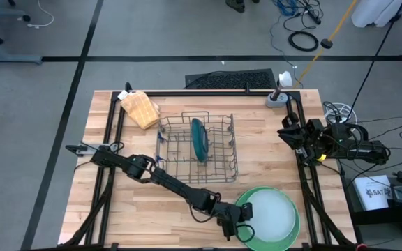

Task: Sort dishes
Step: Put the white plate in the dish rack

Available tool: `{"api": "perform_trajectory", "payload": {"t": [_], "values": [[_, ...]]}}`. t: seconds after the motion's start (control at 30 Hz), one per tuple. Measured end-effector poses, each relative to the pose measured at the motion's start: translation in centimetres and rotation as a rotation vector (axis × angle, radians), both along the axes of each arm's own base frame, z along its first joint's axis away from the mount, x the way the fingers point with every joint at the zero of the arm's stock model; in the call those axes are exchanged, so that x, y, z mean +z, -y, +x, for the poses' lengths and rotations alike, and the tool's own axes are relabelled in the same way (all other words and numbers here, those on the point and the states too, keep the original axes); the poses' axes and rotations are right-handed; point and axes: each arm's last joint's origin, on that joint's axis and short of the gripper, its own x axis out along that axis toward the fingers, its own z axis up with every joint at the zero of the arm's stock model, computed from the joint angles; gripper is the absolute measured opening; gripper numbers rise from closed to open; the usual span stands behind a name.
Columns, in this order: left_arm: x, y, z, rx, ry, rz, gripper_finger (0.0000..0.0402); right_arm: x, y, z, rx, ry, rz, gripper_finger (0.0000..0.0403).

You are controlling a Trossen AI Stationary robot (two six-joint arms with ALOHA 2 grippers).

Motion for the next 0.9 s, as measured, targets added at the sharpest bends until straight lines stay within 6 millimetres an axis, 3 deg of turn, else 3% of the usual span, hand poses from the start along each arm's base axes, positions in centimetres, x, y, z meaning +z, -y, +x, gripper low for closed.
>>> {"api": "perform_trajectory", "payload": {"t": [0.13, 0.23, 0.47, 0.67, 0.77, 0.9], "values": [[0.7, -0.1, 0.4, 0.061, 0.033, 0.030, 0.0015, -0.1, 0.0, 0.0, -0.001, -0.006, -0.002, 0.0059], [2.4, -0.2, 0.7, 0.147, 0.093, 0.048, 0.0014, -0.1, 0.0, 0.1, -0.002, -0.013, -0.003, 0.0059], [10.2, -0.9, -0.3, 0.356, 0.204, -0.196, 0.0014, 0.5, -0.3, -0.3, 0.077, 0.064, -0.058, 0.0059], [15.3, -1.8, -1.9, 0.457, 0.243, -0.352, 0.0014, 3.1, -1.0, -2.9, 0.219, 0.447, -0.227, 0.0059], [18.0, -2.7, -2.9, 0.537, 0.287, -0.404, 0.0014, 3.7, -1.2, -4.0, 0.269, 0.569, -0.309, 0.0059], [22.4, -5.0, -5.1, 0.683, 0.337, -0.530, 0.0014, 3.6, -1.4, -3.9, 0.307, 0.553, -0.340, 0.0059]]}}
